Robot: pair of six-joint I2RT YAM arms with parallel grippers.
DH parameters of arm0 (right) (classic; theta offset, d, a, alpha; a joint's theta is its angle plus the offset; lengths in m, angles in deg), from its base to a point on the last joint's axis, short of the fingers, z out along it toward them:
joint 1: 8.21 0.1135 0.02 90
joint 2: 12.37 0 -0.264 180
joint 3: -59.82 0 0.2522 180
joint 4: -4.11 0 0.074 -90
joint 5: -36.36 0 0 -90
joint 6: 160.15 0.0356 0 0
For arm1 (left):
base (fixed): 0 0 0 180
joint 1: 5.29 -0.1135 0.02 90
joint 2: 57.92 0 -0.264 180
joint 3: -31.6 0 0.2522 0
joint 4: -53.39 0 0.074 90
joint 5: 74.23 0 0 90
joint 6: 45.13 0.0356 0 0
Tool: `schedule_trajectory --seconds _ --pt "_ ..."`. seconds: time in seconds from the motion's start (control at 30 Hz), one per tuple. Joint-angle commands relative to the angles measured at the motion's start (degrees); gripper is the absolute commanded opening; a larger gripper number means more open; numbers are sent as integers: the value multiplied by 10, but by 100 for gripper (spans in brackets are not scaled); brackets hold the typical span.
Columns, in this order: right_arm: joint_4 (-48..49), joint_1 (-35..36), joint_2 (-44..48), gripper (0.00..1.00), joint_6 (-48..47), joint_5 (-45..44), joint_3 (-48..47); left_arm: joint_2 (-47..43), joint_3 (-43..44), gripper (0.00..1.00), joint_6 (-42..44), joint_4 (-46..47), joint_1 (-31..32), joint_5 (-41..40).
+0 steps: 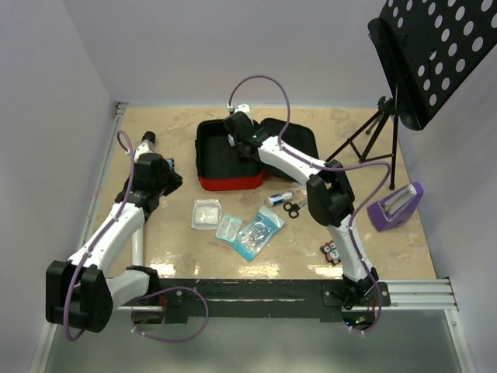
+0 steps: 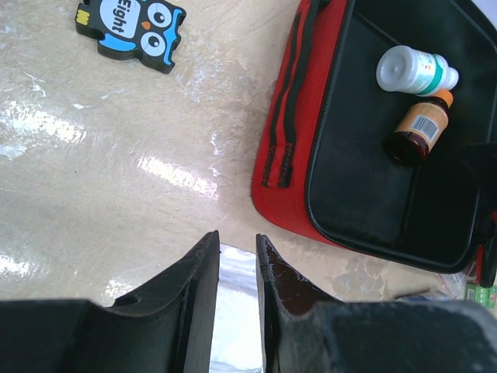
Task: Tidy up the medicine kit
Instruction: Adjust the pill bottle in the medicine box.
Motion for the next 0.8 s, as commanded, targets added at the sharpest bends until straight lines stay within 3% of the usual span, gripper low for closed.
schedule_trajectory --seconds 0.0,0.47,0.77 --pt "-33 1 -22 0 -19 -36 10 12 13 29 -1 23 1 5" --pt "-3 1 -75 0 -15 -27 0 67 44 29 -9 36 1 14" --pt "-4 1 -123 0 -11 -40 -96 63 37 29 -1 29 2 5"
